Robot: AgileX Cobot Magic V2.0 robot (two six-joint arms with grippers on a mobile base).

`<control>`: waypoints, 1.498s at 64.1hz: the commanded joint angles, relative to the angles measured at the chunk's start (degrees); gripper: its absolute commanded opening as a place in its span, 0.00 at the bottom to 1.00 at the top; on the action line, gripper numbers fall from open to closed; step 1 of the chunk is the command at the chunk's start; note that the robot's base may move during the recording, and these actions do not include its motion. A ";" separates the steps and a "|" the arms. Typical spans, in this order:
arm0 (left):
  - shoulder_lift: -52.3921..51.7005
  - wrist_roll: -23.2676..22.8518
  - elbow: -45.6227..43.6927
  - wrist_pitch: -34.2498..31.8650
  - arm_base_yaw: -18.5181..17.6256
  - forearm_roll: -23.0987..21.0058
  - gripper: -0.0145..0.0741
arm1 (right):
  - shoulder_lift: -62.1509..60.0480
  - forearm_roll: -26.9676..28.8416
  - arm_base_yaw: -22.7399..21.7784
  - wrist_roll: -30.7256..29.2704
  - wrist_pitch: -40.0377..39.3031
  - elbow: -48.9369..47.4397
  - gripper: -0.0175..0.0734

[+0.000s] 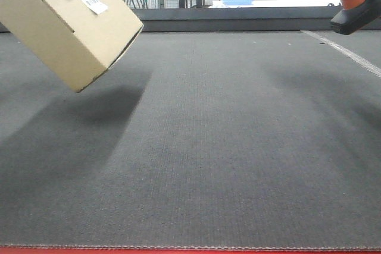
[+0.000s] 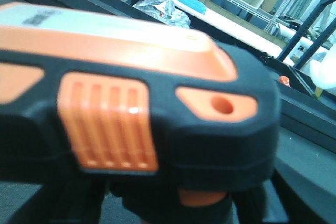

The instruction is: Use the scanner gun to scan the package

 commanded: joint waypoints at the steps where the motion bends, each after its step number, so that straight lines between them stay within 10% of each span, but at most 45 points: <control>1: -0.29 -0.06 -0.34 0.01 -0.15 -1.17 0.04 | -0.66 -1.23 -0.31 -0.57 -2.91 -0.85 0.02; 51: -0.29 -0.06 -0.34 0.01 -0.15 -1.17 0.04 | -1.92 0.72 -0.31 0.34 -2.26 -0.85 0.02; 85: -0.29 -0.06 -0.34 0.01 -0.15 -2.74 0.04 | -7.39 5.98 -0.31 23.94 5.10 -0.47 0.02; 96: -0.29 -0.06 -0.34 0.01 -0.15 -3.11 0.04 | -7.39 -1.74 -0.31 39.70 -1.99 3.94 0.01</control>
